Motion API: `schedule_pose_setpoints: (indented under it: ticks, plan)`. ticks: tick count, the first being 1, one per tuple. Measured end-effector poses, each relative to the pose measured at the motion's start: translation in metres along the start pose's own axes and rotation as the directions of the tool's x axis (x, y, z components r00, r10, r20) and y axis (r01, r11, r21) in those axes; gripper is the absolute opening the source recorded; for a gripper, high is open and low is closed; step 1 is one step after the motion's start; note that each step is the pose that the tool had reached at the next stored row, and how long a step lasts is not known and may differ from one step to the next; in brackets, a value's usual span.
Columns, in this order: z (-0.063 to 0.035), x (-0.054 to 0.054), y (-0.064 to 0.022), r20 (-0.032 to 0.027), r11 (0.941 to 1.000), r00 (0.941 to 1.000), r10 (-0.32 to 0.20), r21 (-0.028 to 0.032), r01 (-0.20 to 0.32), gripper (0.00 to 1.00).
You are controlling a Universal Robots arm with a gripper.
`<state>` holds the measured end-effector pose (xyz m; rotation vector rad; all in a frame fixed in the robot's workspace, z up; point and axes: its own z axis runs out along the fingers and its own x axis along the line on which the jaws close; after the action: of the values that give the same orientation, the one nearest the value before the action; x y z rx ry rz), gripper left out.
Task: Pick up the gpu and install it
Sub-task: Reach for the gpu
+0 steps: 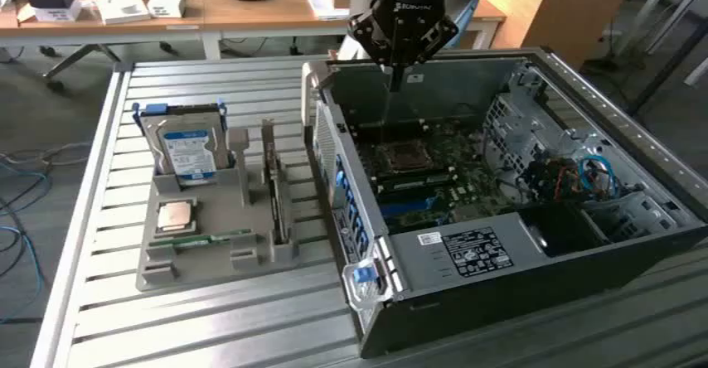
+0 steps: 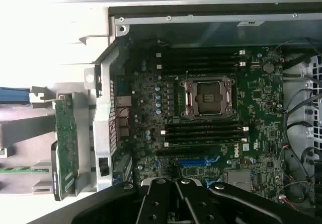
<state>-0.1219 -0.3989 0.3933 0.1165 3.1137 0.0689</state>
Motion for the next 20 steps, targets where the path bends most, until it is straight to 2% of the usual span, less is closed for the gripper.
schedule_pose_setpoints:
  ticks: [9,20]
  plan:
    - [0.0,0.002,-0.0001,0.0,1.0,1.0,0.0,-0.0001,0.0,0.11]
    - [-0.0003,0.011,-0.0008,0.0,1.0,1.0,0.0,0.0,0.0,0.11]
